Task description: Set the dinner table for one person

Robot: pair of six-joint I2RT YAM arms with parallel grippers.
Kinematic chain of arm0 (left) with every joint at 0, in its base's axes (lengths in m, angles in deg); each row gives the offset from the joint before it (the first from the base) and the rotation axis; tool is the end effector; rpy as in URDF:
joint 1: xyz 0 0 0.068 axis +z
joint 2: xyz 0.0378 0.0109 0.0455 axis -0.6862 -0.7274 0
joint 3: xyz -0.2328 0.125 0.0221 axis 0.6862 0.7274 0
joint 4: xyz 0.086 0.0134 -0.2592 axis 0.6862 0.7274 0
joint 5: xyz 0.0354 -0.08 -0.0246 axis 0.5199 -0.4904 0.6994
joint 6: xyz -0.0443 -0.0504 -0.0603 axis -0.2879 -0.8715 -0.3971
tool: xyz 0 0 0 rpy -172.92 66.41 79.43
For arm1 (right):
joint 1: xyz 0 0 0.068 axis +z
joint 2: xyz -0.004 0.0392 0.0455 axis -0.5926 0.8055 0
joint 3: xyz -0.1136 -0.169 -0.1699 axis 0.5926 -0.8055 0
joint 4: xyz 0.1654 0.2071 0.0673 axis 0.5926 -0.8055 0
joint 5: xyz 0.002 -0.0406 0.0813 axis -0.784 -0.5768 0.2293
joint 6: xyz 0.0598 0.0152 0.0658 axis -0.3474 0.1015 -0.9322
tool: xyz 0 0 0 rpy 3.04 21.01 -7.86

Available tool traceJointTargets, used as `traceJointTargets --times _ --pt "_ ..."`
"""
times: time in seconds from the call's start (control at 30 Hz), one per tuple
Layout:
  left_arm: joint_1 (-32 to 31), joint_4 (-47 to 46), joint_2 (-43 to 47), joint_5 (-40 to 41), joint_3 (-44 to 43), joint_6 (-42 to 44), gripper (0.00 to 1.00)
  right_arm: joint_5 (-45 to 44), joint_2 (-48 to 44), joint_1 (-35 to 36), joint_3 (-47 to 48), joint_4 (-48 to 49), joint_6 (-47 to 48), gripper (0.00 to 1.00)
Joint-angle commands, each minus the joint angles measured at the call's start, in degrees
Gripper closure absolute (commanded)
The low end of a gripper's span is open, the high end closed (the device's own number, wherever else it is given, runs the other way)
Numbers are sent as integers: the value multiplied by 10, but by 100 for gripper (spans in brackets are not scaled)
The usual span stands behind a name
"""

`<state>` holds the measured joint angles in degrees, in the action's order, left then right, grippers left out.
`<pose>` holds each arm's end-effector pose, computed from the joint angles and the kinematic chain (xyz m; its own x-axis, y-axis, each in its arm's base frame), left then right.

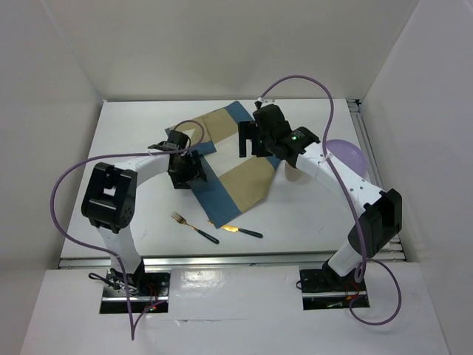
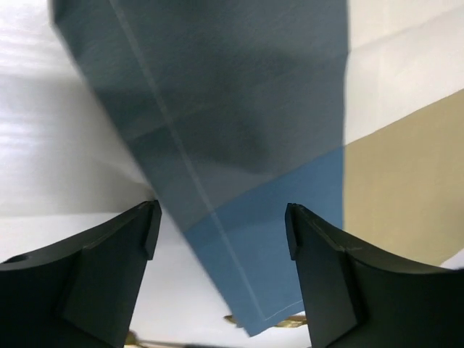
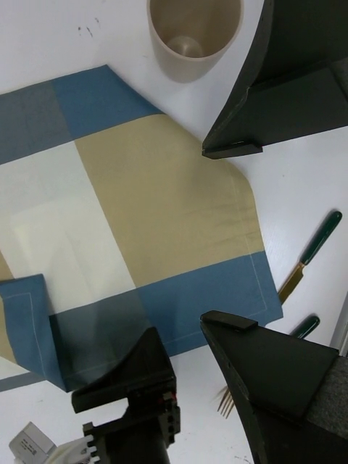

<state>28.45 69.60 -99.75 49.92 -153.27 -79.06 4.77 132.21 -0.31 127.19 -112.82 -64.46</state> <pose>0.3825 -0.1110 0.1143 -0.8383 -0.4625 -0.2888 -0.3390 0.8569 -0.3884 0.3324 0.2212 0.3138 -0.6599 -0.0337 -0.7506 -0.2215 0.9633 0.1516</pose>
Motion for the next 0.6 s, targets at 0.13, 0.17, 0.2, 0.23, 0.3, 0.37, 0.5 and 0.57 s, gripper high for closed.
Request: traceJointTargets --times 0.13,0.17,0.2,0.23,0.3,0.37,0.5,0.57 --pt "4 -11 -81 37 -42 -55 40 -10 -32 1 -9 9 -12 0" --pt "9 -3 -81 43 -48 -55 53 -10 -38 1 -16 9 -12 0" --pt "14 2 -81 48 -62 -55 82 -10 -38 1 -21 9 -12 0" --pt "19 9 -81 48 -71 -50 94 -10 -38 1 -21 9 -6 0" --pt "41 39 -81 67 -107 -35 100 -10 -38 1 -28 4 -1 0" --pt "61 62 -75 88 -134 -19 100 -5 -32 1 -28 -3 -1 0" --pt "104 84 -88 94 -199 5 100 30 -7 1 -28 -24 14 0" --pt "129 108 -115 113 -252 11 100 54 12 1 -28 -36 20 0"
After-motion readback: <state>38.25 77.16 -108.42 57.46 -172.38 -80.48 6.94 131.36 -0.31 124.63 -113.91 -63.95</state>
